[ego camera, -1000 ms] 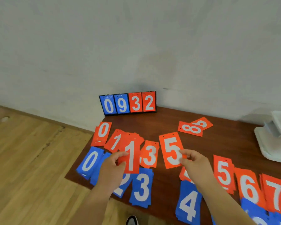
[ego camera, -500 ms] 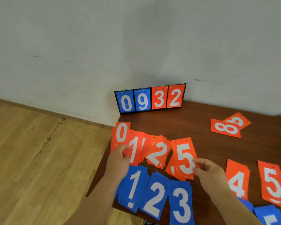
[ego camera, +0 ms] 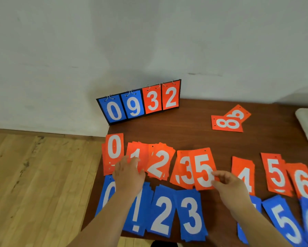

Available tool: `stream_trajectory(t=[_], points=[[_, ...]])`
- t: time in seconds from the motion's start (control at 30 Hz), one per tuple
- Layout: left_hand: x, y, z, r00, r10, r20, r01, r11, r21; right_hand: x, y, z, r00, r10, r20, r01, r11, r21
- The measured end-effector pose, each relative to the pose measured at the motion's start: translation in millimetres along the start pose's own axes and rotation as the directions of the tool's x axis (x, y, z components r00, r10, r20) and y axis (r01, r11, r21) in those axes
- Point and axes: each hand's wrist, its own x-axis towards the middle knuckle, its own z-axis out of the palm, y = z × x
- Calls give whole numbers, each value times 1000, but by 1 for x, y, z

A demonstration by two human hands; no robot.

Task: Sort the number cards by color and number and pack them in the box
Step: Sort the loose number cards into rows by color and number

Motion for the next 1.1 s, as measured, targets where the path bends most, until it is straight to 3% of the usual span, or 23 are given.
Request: stream_trajectory(t=[0.23, 0.33, 0.57, 0.73, 1.1], points=[[-28, 59, 19, 985, 171, 25, -169, 984, -56, 5, 26, -55, 996, 11, -90, -5, 998, 70], [-36, 93, 32, 972, 233, 42, -234, 972, 8, 11, 49, -89, 988, 20, -151, -9, 997, 75], [-65, 158, 59, 964, 258, 62, -262, 963, 62, 53, 99, -167, 969, 26, -244, -21, 1000, 23], [-79, 210, 76, 969, 243, 53, -246, 967, 63, 83, 125, -205, 997, 42, -63, -55, 974, -221], [-81, 274, 89, 982, 178, 59, -184, 977, 105, 144, 98, -234, 980, -155, 122, 193, 881, -431]])
